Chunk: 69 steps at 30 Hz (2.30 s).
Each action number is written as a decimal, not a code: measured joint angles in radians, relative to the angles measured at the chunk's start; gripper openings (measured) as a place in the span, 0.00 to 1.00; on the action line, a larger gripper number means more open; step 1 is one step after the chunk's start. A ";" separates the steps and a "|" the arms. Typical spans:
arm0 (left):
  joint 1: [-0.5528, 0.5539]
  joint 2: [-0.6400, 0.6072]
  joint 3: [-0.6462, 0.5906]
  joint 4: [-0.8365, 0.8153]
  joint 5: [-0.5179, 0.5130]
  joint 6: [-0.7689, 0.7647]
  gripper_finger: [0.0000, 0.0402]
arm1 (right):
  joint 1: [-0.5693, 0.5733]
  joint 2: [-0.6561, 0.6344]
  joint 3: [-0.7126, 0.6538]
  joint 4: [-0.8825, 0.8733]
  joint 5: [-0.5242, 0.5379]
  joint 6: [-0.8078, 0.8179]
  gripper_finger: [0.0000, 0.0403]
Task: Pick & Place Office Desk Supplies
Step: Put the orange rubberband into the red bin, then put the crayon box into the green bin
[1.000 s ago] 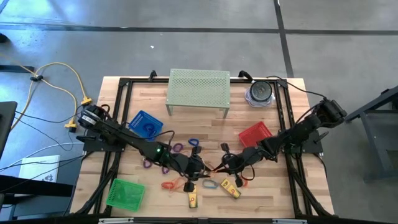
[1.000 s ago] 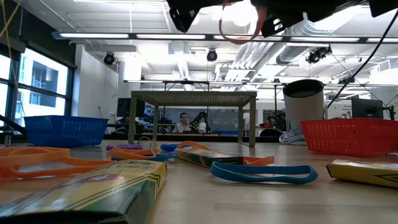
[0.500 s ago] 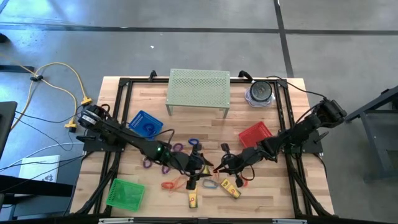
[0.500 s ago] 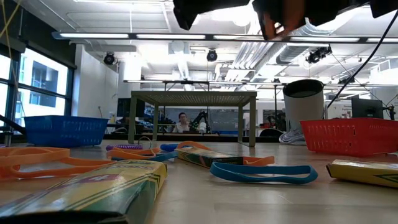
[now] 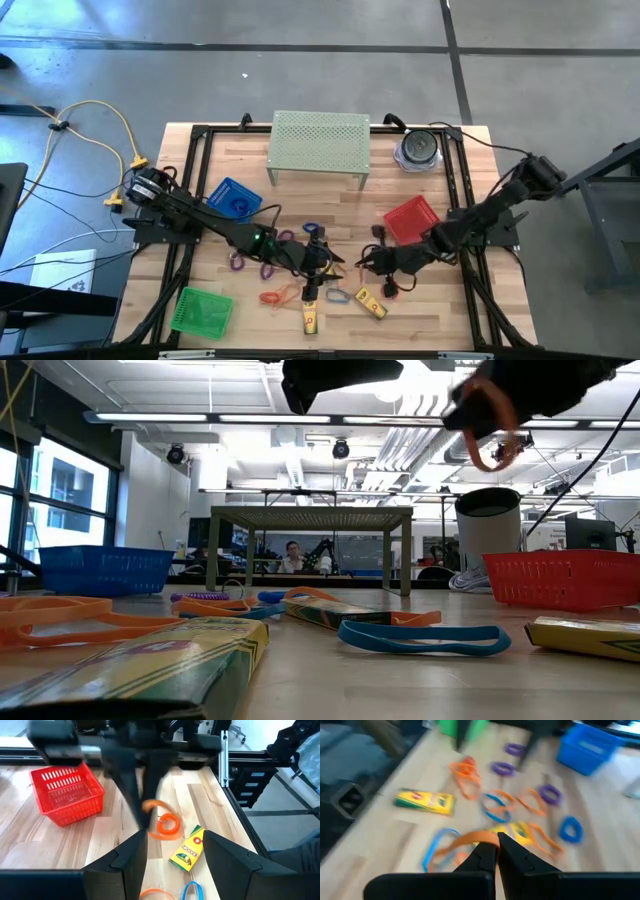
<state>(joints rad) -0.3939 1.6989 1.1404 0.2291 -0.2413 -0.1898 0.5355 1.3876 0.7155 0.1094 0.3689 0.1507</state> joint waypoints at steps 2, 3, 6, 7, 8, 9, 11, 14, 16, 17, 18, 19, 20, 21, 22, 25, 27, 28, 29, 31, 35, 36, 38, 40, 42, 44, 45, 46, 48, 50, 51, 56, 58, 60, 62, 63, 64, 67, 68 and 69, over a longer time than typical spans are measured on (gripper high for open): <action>0.000 0.000 0.000 0.000 0.000 -0.001 0.46 | 0.025 -0.045 0.000 -0.101 0.096 0.053 0.01; 0.000 0.000 0.000 -0.001 0.000 -0.001 0.46 | 0.037 -0.069 0.000 -0.146 0.145 0.087 0.01; 0.000 0.000 0.000 -0.005 0.000 -0.001 0.46 | 0.062 -0.138 0.000 -0.348 0.290 0.214 0.01; 0.000 0.000 0.000 -0.006 0.001 -0.001 0.46 | 0.067 -0.158 0.000 -0.418 0.334 0.271 0.01; -0.001 0.000 0.000 -0.009 0.001 -0.001 0.46 | 0.067 -0.175 0.000 -0.485 0.376 0.334 0.01; -0.001 0.000 0.000 -0.013 0.001 -0.002 0.46 | 0.066 -0.188 0.000 -0.552 0.410 0.401 0.01; -0.001 0.000 0.000 -0.019 0.002 -0.002 0.46 | 0.056 -0.204 0.000 -0.689 0.466 0.538 0.01; -0.002 0.000 0.000 -0.021 0.002 -0.002 0.46 | 0.028 -0.207 0.000 -0.850 0.479 0.716 0.01; -0.002 0.000 0.000 -0.023 0.002 -0.002 0.46 | 0.012 -0.207 0.000 -0.923 0.455 0.803 0.01; -0.002 0.000 0.000 -0.022 0.002 -0.002 0.46 | 0.006 -0.207 0.000 -0.944 0.444 0.832 0.01; -0.002 0.000 0.000 -0.022 0.002 -0.002 0.46 | 0.004 -0.207 0.000 -0.959 0.444 0.851 0.01; -0.002 0.000 0.000 -0.023 0.002 -0.002 0.46 | 0.004 -0.206 0.000 -0.971 0.451 0.869 0.01; -0.002 0.000 0.000 -0.023 0.002 -0.002 0.46 | 0.004 -0.206 0.000 -0.981 0.463 0.886 0.01; -0.002 0.000 0.000 -0.023 0.002 -0.002 0.46 | 0.004 -0.207 0.000 -0.991 0.469 0.903 0.01; -0.002 0.000 0.000 -0.023 0.002 -0.002 0.46 | 0.002 -0.207 0.000 -1.007 0.465 0.919 0.01; -0.002 0.000 0.000 -0.028 0.002 -0.018 0.46 | -0.011 -0.206 0.000 -1.071 0.431 0.994 0.01; -0.002 0.000 0.000 -0.032 0.002 -0.040 0.46 | -0.019 -0.206 0.000 -1.130 0.400 1.065 0.01; -0.002 0.000 0.000 -0.034 0.002 -0.054 0.46 | -0.021 -0.206 0.000 -1.159 0.387 1.103 0.01; -0.002 0.000 0.000 -0.037 0.002 -0.064 0.46 | -0.021 -0.206 0.000 -1.191 0.380 1.141 0.01; -0.002 0.000 0.000 -0.042 0.002 -0.070 0.46 | -0.018 -0.206 0.000 -1.245 0.365 1.207 0.01; -0.002 0.000 0.000 -0.043 0.002 -0.067 0.46 | -0.018 -0.206 0.000 -1.282 0.339 1.283 0.01; -0.002 0.000 0.000 -0.043 0.002 -0.067 0.46 | -0.018 -0.206 0.000 -1.282 0.338 1.286 0.01; -0.002 0.000 0.000 -0.043 0.002 -0.066 0.46 | -0.018 -0.206 0.000 -1.282 0.338 1.286 0.01; -0.002 0.000 0.000 -0.043 0.002 -0.066 0.46 | -0.018 -0.206 0.000 -1.282 0.338 1.285 0.01; -0.002 0.000 0.000 -0.043 0.002 -0.066 0.46 | -0.018 -0.206 0.000 -1.282 0.332 1.269 0.01; -0.002 0.000 0.000 -0.043 0.002 -0.066 0.46 | -0.018 -0.206 0.000 -1.282 0.332 1.263 0.01; -0.002 0.000 0.000 -0.043 0.002 -0.066 0.46 | -0.018 -0.206 0.000 -1.282 0.332 1.262 0.01; -0.002 0.000 0.000 -0.044 0.002 -0.066 0.46 | -0.018 -0.206 0.000 -1.282 0.333 1.262 0.01; -0.002 0.000 0.000 -0.050 0.002 -0.066 0.46 | -0.018 -0.206 0.000 -1.282 0.334 1.261 0.02; -0.002 0.000 0.000 -0.056 0.002 -0.066 0.46 | -0.018 -0.206 0.000 -1.281 0.342 1.260 0.05; -0.002 0.000 0.000 -0.058 0.002 -0.066 0.46 | -0.019 -0.206 0.000 -1.281 0.347 1.260 0.07; -0.002 0.000 0.000 -0.076 0.002 -0.069 0.46 | -0.018 -0.206 0.000 -1.280 0.359 1.260 0.25; -0.002 0.000 0.000 -0.079 0.002 -0.070 0.46 | -0.019 -0.206 0.000 -1.280 0.363 1.260 0.32; -0.002 0.000 0.000 -0.081 0.002 -0.070 0.46 | -0.018 -0.206 0.000 -1.280 0.366 1.251 0.38; -0.002 0.000 0.000 -0.080 0.002 -0.070 0.46 | -0.018 -0.206 0.000 -1.279 0.384 1.234 0.43; -0.002 0.000 0.000 -0.080 0.002 -0.070 0.46 | -0.018 -0.206 0.000 -1.279 0.399 1.232 0.44; -0.002 0.000 0.000 -0.081 0.002 -0.070 0.46 | -0.018 -0.206 0.000 -1.279 0.413 1.232 0.45; -0.002 0.000 0.000 -0.092 0.002 -0.071 0.46 | -0.018 -0.206 0.000 -1.279 0.454 1.207 0.46; -0.002 0.000 0.000 -0.097 0.004 -0.071 0.46 | -0.018 -0.206 0.000 -1.279 0.464 1.189 0.46; -0.002 0.000 0.000 -0.100 0.004 -0.071 0.46 | -0.018 -0.206 0.000 -1.279 0.469 1.171 0.46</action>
<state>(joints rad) -0.3954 1.6993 1.1404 0.1293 -0.2374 -0.2607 0.5171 1.1816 0.7155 -1.1698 0.8380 1.3215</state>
